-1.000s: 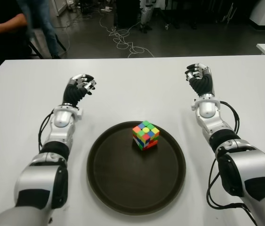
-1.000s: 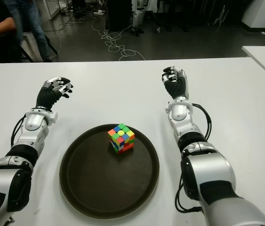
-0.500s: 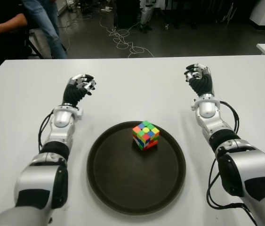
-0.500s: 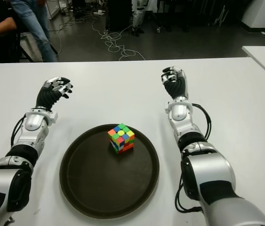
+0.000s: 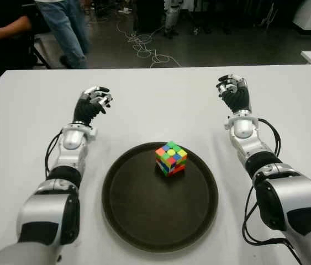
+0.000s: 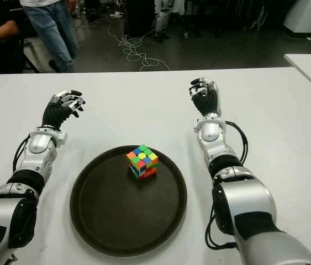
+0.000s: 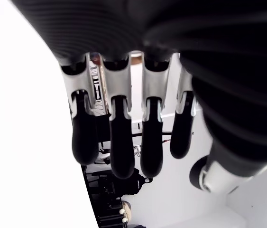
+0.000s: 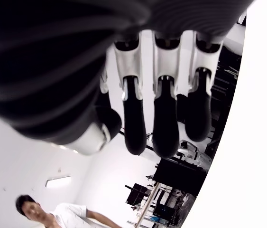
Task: Pick up the Rubik's Cube and put it in the plate
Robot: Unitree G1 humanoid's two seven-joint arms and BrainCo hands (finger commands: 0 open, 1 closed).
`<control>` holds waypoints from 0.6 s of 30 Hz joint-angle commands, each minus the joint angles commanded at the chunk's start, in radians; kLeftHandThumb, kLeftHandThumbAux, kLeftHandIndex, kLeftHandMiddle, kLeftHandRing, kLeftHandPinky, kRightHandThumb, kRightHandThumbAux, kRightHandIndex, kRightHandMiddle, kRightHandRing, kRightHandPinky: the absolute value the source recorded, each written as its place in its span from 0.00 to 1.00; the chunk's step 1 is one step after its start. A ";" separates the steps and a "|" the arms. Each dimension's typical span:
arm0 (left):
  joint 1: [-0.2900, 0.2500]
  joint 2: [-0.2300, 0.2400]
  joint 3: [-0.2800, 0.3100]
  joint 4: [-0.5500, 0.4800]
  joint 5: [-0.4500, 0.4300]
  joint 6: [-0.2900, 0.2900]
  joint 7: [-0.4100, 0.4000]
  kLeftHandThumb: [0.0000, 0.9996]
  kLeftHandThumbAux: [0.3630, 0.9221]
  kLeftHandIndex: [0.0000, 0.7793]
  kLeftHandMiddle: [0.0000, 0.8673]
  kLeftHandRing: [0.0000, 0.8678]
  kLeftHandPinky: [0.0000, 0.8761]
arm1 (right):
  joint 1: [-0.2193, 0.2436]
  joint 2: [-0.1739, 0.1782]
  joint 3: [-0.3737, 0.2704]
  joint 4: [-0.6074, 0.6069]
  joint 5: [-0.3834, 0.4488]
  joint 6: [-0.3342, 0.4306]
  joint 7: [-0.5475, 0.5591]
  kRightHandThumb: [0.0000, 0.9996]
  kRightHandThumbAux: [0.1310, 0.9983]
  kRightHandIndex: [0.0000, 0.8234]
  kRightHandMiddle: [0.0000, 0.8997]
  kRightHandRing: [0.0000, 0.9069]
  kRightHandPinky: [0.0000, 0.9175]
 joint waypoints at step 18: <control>0.001 0.009 0.000 0.007 0.002 -0.020 -0.038 0.84 0.55 0.54 0.59 0.81 0.86 | 0.000 -0.001 0.012 -0.006 -0.012 -0.010 0.000 0.71 0.68 0.51 0.85 0.87 0.87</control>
